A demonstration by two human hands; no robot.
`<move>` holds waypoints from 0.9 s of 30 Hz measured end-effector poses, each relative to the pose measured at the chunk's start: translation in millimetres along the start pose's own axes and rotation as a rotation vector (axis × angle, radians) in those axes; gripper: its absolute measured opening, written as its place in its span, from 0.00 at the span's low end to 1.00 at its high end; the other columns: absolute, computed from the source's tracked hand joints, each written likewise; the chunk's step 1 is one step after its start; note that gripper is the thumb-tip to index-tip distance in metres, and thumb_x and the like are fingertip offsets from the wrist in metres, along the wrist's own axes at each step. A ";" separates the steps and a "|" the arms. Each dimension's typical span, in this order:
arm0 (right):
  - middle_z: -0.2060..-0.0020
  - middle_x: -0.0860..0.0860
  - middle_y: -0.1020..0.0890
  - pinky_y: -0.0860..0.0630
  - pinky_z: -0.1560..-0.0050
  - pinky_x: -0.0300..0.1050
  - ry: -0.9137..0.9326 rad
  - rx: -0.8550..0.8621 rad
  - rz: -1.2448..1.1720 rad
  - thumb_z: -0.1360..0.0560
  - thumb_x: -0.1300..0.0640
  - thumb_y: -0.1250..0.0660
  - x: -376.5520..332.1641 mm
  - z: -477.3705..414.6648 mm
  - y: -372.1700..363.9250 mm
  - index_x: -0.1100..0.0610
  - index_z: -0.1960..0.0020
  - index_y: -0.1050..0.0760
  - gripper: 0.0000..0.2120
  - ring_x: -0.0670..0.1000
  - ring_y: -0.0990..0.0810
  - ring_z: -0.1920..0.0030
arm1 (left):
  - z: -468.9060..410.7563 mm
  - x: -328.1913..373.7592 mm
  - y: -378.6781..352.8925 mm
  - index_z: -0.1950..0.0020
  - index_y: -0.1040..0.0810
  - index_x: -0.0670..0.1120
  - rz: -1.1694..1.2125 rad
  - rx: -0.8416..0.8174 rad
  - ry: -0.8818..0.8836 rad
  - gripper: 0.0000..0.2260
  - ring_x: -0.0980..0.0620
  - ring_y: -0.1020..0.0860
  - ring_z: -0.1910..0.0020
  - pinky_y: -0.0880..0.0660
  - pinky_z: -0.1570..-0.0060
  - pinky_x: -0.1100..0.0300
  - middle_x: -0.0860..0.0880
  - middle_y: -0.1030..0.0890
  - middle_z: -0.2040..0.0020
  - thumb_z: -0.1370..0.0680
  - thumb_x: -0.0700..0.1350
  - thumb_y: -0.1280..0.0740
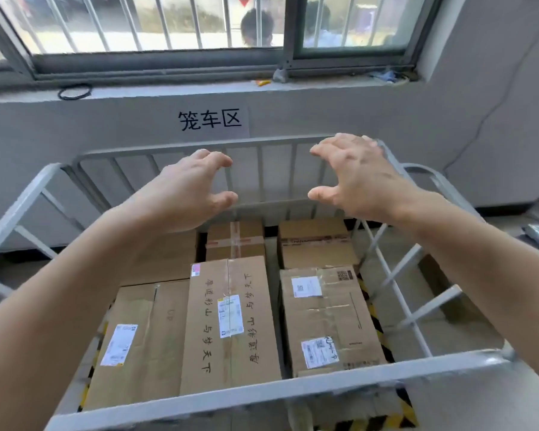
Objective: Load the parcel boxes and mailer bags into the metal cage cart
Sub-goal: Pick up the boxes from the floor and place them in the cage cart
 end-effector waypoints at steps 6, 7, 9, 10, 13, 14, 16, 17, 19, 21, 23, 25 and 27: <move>0.27 0.50 0.35 0.55 0.25 0.51 -0.224 0.023 0.059 0.24 0.46 0.34 29.1 88.4 13.8 0.53 0.26 0.38 0.31 0.51 0.45 0.24 | 20.7 46.5 -25.9 0.26 0.38 0.54 0.010 -0.074 -0.163 0.26 0.45 0.33 0.30 0.35 0.32 0.48 0.53 0.35 0.27 0.22 0.56 0.36; 0.27 0.50 0.35 0.55 0.25 0.51 -0.264 0.027 0.072 0.24 0.45 0.34 35.9 104.7 16.7 0.53 0.26 0.38 0.31 0.51 0.45 0.24 | 22.5 58.6 -30.9 0.26 0.38 0.54 0.018 -0.084 -0.198 0.26 0.44 0.33 0.31 0.34 0.32 0.47 0.53 0.35 0.27 0.22 0.56 0.36; 0.28 0.50 0.34 0.54 0.25 0.52 -0.352 0.030 0.097 0.24 0.45 0.34 53.8 140.0 23.9 0.53 0.26 0.37 0.30 0.51 0.45 0.24 | 24.5 86.9 -41.9 0.26 0.38 0.55 0.032 -0.109 -0.274 0.26 0.45 0.33 0.31 0.34 0.32 0.48 0.53 0.35 0.28 0.22 0.56 0.36; 0.28 0.50 0.34 0.53 0.25 0.52 -0.389 0.031 0.102 0.25 0.45 0.33 62.2 155.4 26.9 0.53 0.27 0.37 0.30 0.51 0.44 0.25 | 26.1 99.3 -46.3 0.26 0.38 0.55 0.039 -0.115 -0.310 0.26 0.45 0.33 0.31 0.34 0.32 0.49 0.53 0.35 0.28 0.22 0.56 0.36; 0.30 0.51 0.31 0.48 0.27 0.50 -0.524 0.067 0.133 0.26 0.45 0.32 93.3 209.4 42.0 0.53 0.28 0.35 0.30 0.52 0.39 0.27 | 30.8 145.7 -62.8 0.26 0.37 0.54 0.052 -0.135 -0.425 0.25 0.45 0.33 0.31 0.35 0.31 0.50 0.53 0.34 0.28 0.22 0.55 0.36; 0.31 0.51 0.30 0.46 0.28 0.49 -0.564 0.087 0.141 0.26 0.45 0.32 104.2 226.7 46.0 0.54 0.28 0.34 0.30 0.52 0.38 0.28 | 31.4 160.7 -68.8 0.26 0.37 0.54 0.055 -0.142 -0.454 0.25 0.46 0.33 0.31 0.36 0.31 0.50 0.53 0.33 0.28 0.22 0.55 0.36; 0.33 0.51 0.28 0.43 0.29 0.49 -0.630 0.119 0.159 0.27 0.45 0.31 126.8 258.3 50.2 0.54 0.30 0.32 0.29 0.52 0.35 0.29 | 32.9 192.1 -80.8 0.27 0.37 0.54 0.070 -0.160 -0.507 0.24 0.46 0.32 0.31 0.35 0.31 0.49 0.53 0.33 0.29 0.22 0.55 0.36; 0.33 0.51 0.27 0.43 0.30 0.49 -0.663 0.126 0.167 0.27 0.45 0.30 137.7 273.3 51.8 0.54 0.30 0.31 0.29 0.53 0.35 0.30 | 33.5 209.1 -87.5 0.27 0.36 0.54 0.075 -0.169 -0.540 0.24 0.45 0.32 0.31 0.34 0.32 0.48 0.53 0.32 0.29 0.22 0.55 0.36; 0.34 0.51 0.27 0.43 0.30 0.48 -0.720 0.131 0.171 0.28 0.45 0.30 161.6 304.3 54.4 0.54 0.30 0.31 0.29 0.52 0.35 0.30 | 34.6 249.4 -102.5 0.27 0.35 0.53 0.085 -0.175 -0.613 0.24 0.46 0.31 0.32 0.35 0.31 0.49 0.52 0.32 0.29 0.22 0.54 0.36; 0.33 0.51 0.28 0.44 0.30 0.48 -0.766 0.131 0.174 0.27 0.45 0.30 186.4 332.9 56.4 0.53 0.30 0.32 0.29 0.52 0.36 0.29 | 38.0 291.3 -116.0 0.27 0.35 0.51 0.098 -0.183 -0.669 0.24 0.48 0.32 0.31 0.37 0.30 0.52 0.51 0.31 0.29 0.21 0.52 0.36; 0.33 0.51 0.28 0.44 0.30 0.49 -0.806 0.125 0.179 0.28 0.45 0.30 215.3 363.1 59.7 0.53 0.30 0.31 0.29 0.52 0.36 0.29 | 41.4 334.4 -131.4 0.27 0.35 0.51 0.103 -0.200 -0.705 0.24 0.48 0.32 0.31 0.38 0.30 0.53 0.51 0.31 0.29 0.21 0.52 0.35; 0.33 0.50 0.28 0.44 0.30 0.49 -0.832 0.110 0.188 0.28 0.44 0.31 242.5 389.0 60.8 0.53 0.32 0.31 0.28 0.52 0.36 0.29 | 42.1 370.6 -148.8 0.27 0.35 0.50 0.099 -0.220 -0.732 0.24 0.48 0.32 0.31 0.38 0.30 0.52 0.50 0.31 0.29 0.21 0.52 0.36; 0.33 0.50 0.28 0.44 0.31 0.49 -0.847 0.094 0.185 0.27 0.44 0.32 269.9 412.9 63.1 0.53 0.32 0.30 0.27 0.52 0.36 0.30 | 44.0 407.1 -168.6 0.27 0.35 0.51 0.107 -0.242 -0.738 0.24 0.47 0.32 0.31 0.37 0.30 0.50 0.50 0.31 0.29 0.21 0.53 0.36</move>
Point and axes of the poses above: each hand's wrist, its own z-axis away from the middle knuckle, its own y-axis out of the back of the hand, x = y × z, the point moved 1 cm from there along -z, towards the middle knuckle
